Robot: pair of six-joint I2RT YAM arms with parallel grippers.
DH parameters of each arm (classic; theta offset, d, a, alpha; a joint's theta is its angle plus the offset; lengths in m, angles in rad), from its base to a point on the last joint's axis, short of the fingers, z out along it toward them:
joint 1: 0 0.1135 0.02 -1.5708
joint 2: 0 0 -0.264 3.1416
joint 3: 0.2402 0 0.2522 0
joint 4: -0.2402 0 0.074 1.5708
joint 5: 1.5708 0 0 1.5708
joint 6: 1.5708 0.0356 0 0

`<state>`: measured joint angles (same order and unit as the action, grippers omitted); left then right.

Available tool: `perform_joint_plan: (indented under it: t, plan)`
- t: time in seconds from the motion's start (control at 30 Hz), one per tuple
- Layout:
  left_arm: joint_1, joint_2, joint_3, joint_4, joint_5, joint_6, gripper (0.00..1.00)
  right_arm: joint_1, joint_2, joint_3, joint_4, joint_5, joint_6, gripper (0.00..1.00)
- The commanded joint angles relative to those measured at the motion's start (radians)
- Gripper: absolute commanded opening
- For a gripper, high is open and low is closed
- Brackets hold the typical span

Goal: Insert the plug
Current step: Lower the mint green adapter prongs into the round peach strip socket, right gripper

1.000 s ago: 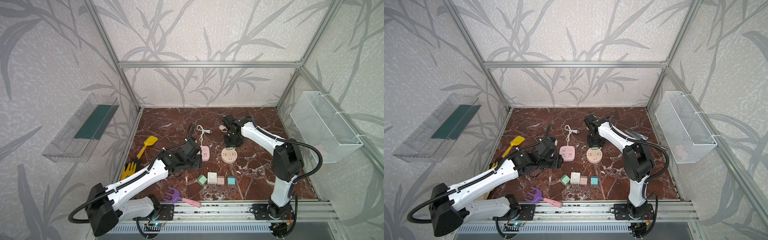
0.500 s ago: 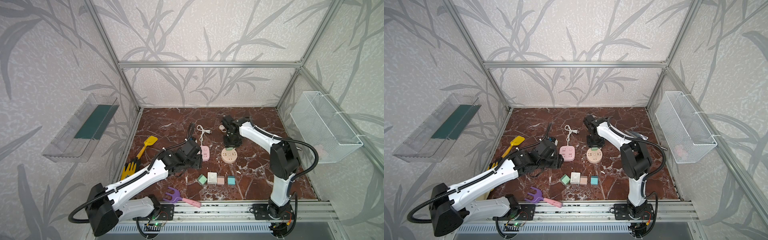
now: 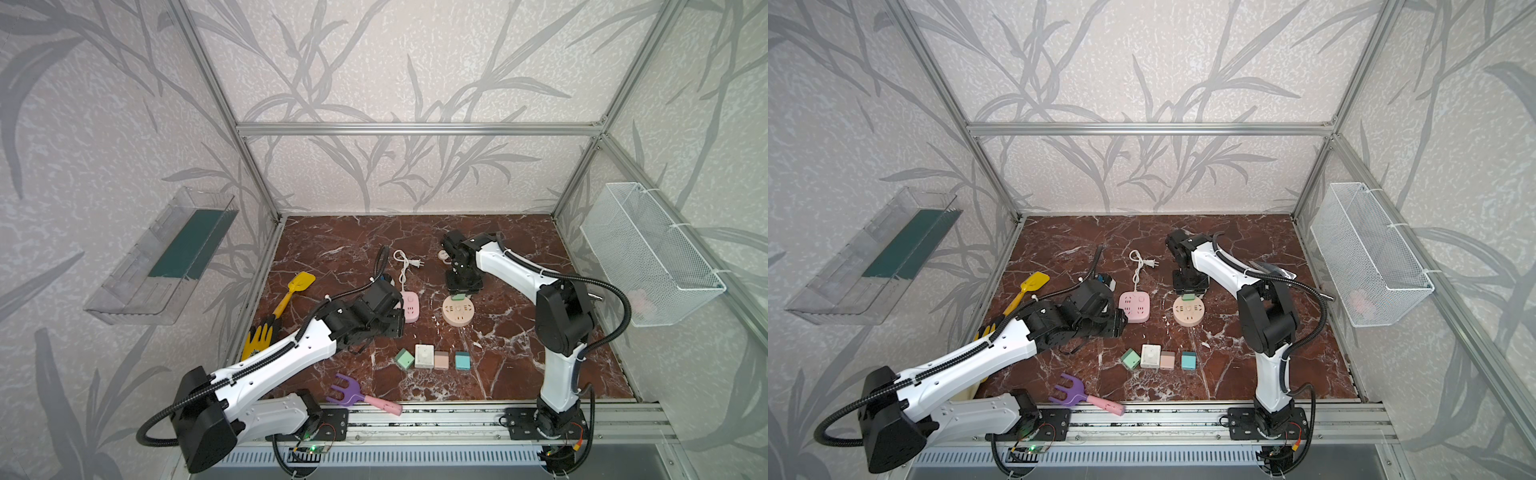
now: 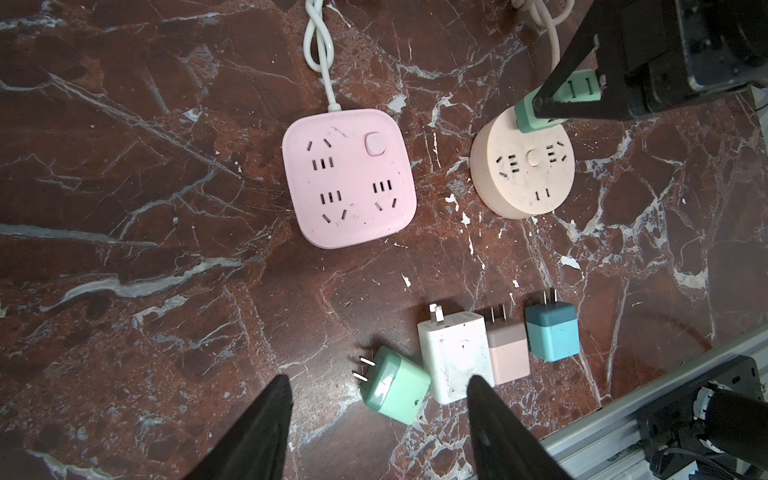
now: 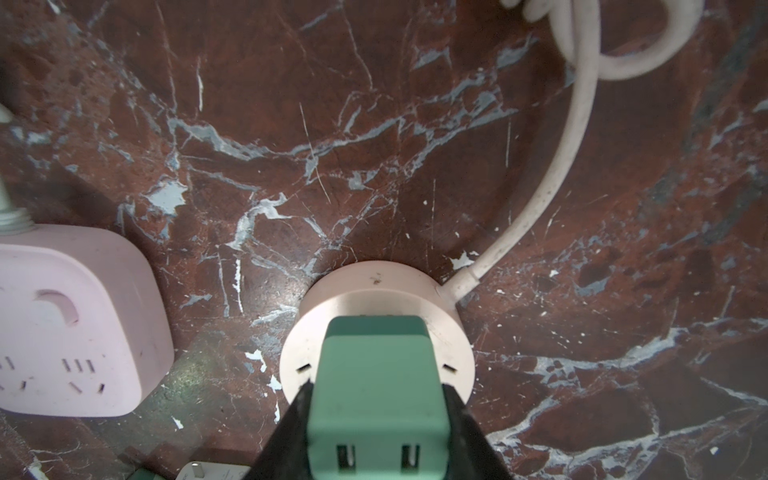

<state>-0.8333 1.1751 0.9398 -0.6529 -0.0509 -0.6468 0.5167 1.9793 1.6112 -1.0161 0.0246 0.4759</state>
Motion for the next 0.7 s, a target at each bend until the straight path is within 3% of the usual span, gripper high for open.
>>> perform_joint_plan:
  t: [0.0, 0.67]
  plan:
    - [-0.006, -0.009, -0.003, 0.014, -0.004, 0.001, 0.65, -0.013, 0.052, 0.032, -0.021, -0.026, -0.019, 0.0]
    - [-0.008, 0.011, -0.013, 0.039, 0.013, 0.006, 0.65, -0.024, 0.176, 0.062, -0.057, -0.065, -0.037, 0.0]
